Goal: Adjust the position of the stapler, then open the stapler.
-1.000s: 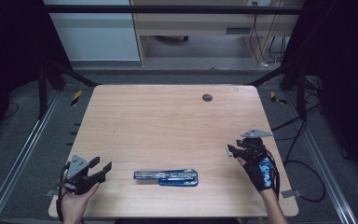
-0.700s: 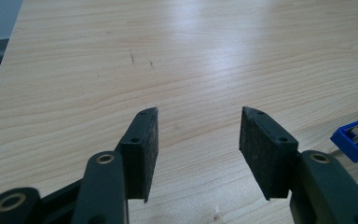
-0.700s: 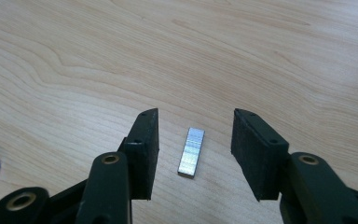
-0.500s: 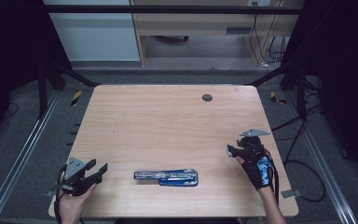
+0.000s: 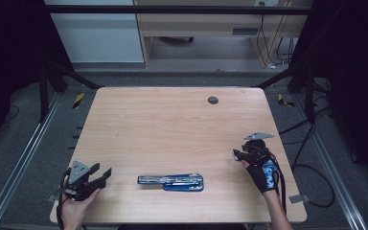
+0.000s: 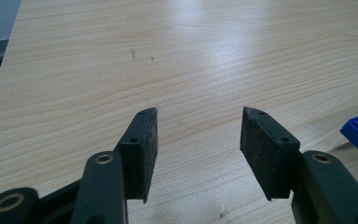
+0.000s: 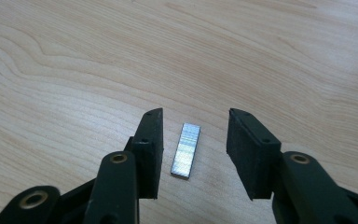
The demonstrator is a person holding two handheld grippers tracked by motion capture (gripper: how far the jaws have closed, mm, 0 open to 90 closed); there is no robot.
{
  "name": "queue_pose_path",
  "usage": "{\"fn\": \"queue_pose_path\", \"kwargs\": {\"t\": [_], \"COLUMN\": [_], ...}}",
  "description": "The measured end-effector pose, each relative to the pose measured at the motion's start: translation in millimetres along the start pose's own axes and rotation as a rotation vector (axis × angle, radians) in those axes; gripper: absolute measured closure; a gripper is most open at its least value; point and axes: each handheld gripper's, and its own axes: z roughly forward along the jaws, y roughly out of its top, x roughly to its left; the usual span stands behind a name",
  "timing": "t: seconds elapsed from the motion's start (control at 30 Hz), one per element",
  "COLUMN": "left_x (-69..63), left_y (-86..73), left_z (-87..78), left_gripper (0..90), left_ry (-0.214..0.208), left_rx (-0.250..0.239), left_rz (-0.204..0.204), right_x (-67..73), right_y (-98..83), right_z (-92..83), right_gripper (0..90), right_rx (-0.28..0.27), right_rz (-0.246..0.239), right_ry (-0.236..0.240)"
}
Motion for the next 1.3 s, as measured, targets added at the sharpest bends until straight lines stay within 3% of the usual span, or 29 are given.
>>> {"fn": "queue_pose_path", "kwargs": {"t": [0.67,0.93,1.3], "left_x": [-1.4,-2.7,-4.1], "left_y": [0.2,0.2,0.8], "left_z": [1.4,4.4,3.9], "left_gripper": [47.9,48.1,48.3], "left_ry": [0.014,0.016,0.017], "left_rx": [0.024,0.036,0.029], "left_rz": [0.019,0.044,0.044], "right_x": [4.0,5.7,6.3], "right_y": [-1.1,-0.2,-1.4], "right_z": [17.3,18.6,23.0], "right_gripper": [64.0,65.4,66.5], "right_rx": [0.055,0.049,0.049], "right_rz": [-0.007,0.005,0.020], "right_ry": [-0.031,-0.024,-0.047]}}
